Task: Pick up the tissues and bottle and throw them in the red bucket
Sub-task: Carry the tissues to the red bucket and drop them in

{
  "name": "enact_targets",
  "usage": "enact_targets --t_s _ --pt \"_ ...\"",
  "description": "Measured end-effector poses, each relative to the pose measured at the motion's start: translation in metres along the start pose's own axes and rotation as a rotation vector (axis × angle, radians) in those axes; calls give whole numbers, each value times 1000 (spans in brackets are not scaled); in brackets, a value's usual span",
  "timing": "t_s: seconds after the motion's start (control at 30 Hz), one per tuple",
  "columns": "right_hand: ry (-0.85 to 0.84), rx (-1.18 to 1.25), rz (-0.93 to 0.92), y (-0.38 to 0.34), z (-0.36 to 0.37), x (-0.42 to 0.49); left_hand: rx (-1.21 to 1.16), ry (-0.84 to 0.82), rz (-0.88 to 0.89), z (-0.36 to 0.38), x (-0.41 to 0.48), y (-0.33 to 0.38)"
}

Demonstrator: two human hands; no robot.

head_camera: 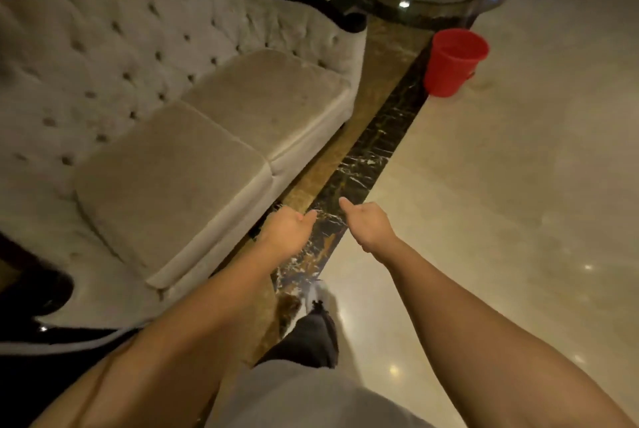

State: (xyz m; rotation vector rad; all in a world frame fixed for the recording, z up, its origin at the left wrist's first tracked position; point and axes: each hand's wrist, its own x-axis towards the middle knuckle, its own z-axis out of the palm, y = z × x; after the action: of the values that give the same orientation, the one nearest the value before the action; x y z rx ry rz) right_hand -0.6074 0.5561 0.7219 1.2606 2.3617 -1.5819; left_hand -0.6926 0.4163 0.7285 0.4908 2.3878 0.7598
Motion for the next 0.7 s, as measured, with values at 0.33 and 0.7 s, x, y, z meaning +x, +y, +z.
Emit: enact_targets --t_s 0.33,0.7 --pt "202 39 240 12 -169 197 97 -182 197 52 216 194" --pt "282 168 256 6 -346 394 182 -276 211 104 446 394"
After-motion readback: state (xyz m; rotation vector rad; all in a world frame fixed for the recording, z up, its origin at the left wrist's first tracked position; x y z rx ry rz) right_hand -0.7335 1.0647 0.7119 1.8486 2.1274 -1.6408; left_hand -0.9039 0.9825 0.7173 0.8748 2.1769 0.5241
